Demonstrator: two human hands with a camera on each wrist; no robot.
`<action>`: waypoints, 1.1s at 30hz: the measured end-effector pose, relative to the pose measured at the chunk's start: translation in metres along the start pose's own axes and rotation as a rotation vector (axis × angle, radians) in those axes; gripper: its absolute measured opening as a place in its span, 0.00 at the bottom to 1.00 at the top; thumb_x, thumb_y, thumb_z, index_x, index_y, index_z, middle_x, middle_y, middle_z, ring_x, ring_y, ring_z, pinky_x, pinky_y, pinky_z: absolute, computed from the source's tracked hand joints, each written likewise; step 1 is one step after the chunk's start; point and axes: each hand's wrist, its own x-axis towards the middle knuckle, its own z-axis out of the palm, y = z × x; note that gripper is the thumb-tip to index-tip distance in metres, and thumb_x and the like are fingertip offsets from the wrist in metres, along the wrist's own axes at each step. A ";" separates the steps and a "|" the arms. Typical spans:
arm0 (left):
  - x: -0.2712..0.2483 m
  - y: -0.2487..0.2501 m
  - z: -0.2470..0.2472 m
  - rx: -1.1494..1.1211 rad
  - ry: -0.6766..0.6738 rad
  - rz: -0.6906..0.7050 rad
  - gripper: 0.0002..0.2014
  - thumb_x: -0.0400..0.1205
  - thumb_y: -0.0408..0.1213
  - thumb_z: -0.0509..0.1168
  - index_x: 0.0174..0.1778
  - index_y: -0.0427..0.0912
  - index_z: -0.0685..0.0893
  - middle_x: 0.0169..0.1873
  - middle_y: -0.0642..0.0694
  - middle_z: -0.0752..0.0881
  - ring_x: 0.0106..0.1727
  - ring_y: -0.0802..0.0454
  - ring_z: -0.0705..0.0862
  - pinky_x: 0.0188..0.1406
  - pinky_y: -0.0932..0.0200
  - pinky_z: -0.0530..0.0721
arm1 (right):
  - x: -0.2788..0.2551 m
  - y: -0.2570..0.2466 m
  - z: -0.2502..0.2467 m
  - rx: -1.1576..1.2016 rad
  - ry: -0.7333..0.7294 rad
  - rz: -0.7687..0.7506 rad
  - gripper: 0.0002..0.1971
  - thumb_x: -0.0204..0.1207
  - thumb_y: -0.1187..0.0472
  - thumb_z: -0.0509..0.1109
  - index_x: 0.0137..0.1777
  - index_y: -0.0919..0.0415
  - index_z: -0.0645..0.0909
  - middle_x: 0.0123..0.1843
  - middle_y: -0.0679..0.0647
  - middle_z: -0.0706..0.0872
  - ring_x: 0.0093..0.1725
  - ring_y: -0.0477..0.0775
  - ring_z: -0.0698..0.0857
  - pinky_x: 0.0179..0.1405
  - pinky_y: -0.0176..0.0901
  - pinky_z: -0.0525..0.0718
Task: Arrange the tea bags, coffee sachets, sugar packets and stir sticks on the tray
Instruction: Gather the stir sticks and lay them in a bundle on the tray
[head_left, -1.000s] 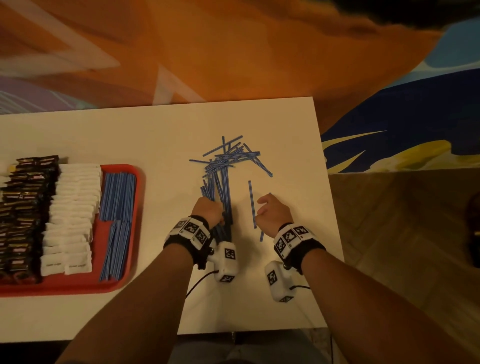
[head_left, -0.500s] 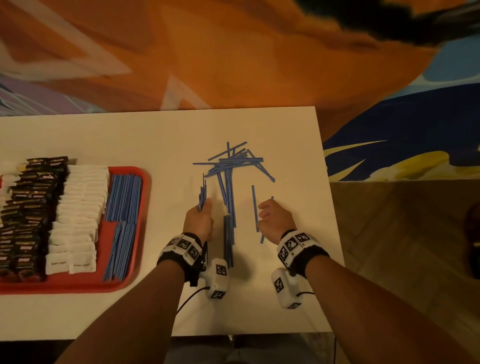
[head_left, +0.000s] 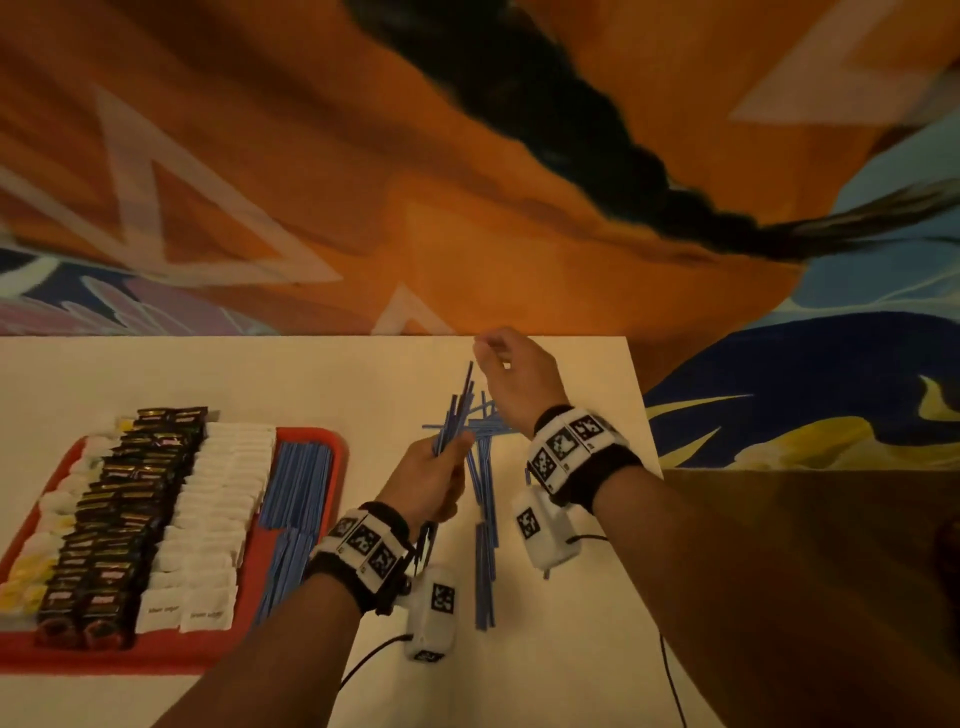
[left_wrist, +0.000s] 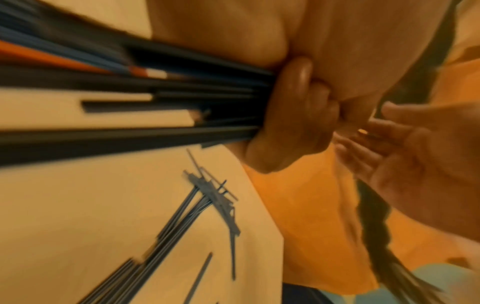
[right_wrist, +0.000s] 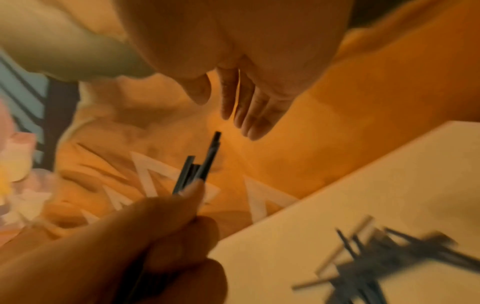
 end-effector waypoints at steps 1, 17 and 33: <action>-0.003 0.009 -0.002 0.012 -0.022 0.020 0.19 0.89 0.45 0.61 0.33 0.46 0.65 0.20 0.50 0.64 0.21 0.53 0.58 0.18 0.63 0.60 | 0.006 -0.018 0.000 -0.032 -0.029 -0.029 0.15 0.88 0.53 0.59 0.63 0.61 0.80 0.55 0.48 0.82 0.53 0.46 0.78 0.55 0.40 0.75; -0.065 0.205 -0.077 -0.265 0.003 0.513 0.22 0.90 0.44 0.58 0.29 0.45 0.67 0.19 0.49 0.63 0.17 0.54 0.59 0.15 0.63 0.57 | -0.003 -0.202 -0.013 0.088 0.144 -0.200 0.14 0.86 0.45 0.58 0.60 0.50 0.80 0.56 0.47 0.84 0.57 0.48 0.82 0.57 0.43 0.78; -0.162 0.357 -0.102 -0.338 -0.041 1.015 0.18 0.89 0.43 0.61 0.34 0.42 0.70 0.20 0.44 0.64 0.16 0.51 0.60 0.15 0.61 0.59 | -0.046 -0.338 -0.028 1.036 -0.379 0.078 0.32 0.84 0.35 0.50 0.69 0.58 0.82 0.66 0.63 0.86 0.71 0.64 0.81 0.77 0.60 0.72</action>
